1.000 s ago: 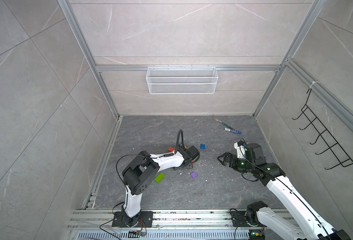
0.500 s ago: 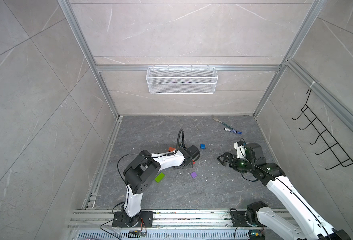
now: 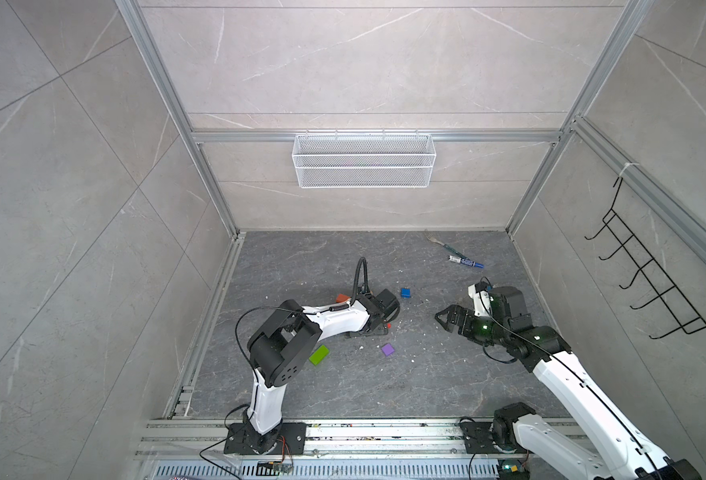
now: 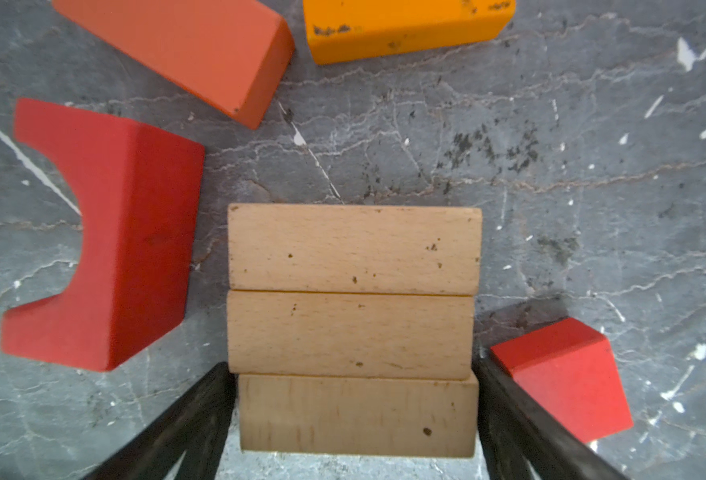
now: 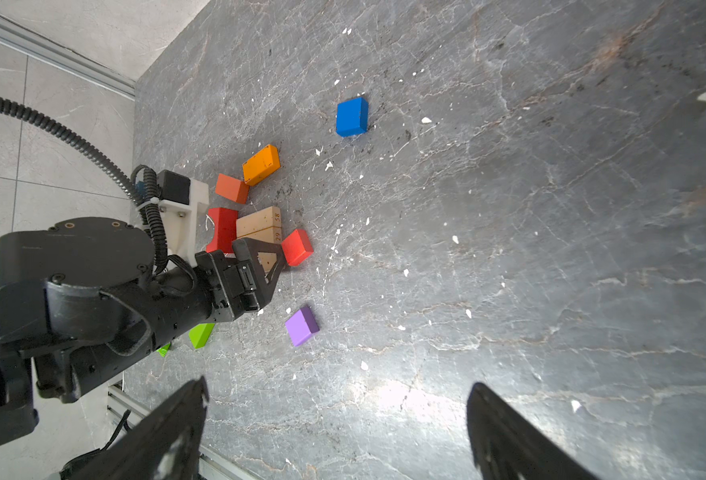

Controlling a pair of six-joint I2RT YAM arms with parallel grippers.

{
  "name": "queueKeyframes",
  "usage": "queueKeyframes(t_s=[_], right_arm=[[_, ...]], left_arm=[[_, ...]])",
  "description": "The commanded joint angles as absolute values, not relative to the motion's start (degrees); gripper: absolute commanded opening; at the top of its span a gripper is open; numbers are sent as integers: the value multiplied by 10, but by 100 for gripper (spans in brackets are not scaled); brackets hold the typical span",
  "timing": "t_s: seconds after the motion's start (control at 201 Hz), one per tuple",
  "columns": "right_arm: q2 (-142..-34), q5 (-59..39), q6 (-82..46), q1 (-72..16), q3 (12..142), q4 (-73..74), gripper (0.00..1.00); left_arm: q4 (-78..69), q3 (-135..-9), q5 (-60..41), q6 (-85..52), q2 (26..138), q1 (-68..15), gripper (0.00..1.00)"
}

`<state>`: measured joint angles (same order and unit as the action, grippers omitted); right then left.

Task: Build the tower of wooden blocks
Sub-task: 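Lower the wood bar flush against the nearer paired bar with the left gripper, then open the left gripper and lift it away while the right arm rises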

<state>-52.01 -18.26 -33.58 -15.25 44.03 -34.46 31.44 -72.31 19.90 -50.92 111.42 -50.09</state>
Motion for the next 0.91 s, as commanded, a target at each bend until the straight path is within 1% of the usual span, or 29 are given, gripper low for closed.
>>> queueKeyframes(t_s=[0.0,0.319,0.667,0.901], right_arm=[[-515,-186,-330,-151,443,-352,98],[-515,-186,-330,-151,440,-352,98],[-516,-186,-329,-151,442,-354,98],[-520,-189,-331,-151,443,-350,98]], left_arm=[[343,-721,208,-512,1127,-498,91],[340,-717,209,-507,1125,-495,91],[345,-720,212,-502,1128,-492,86],[346,-721,214,-500,1129,-490,85]])
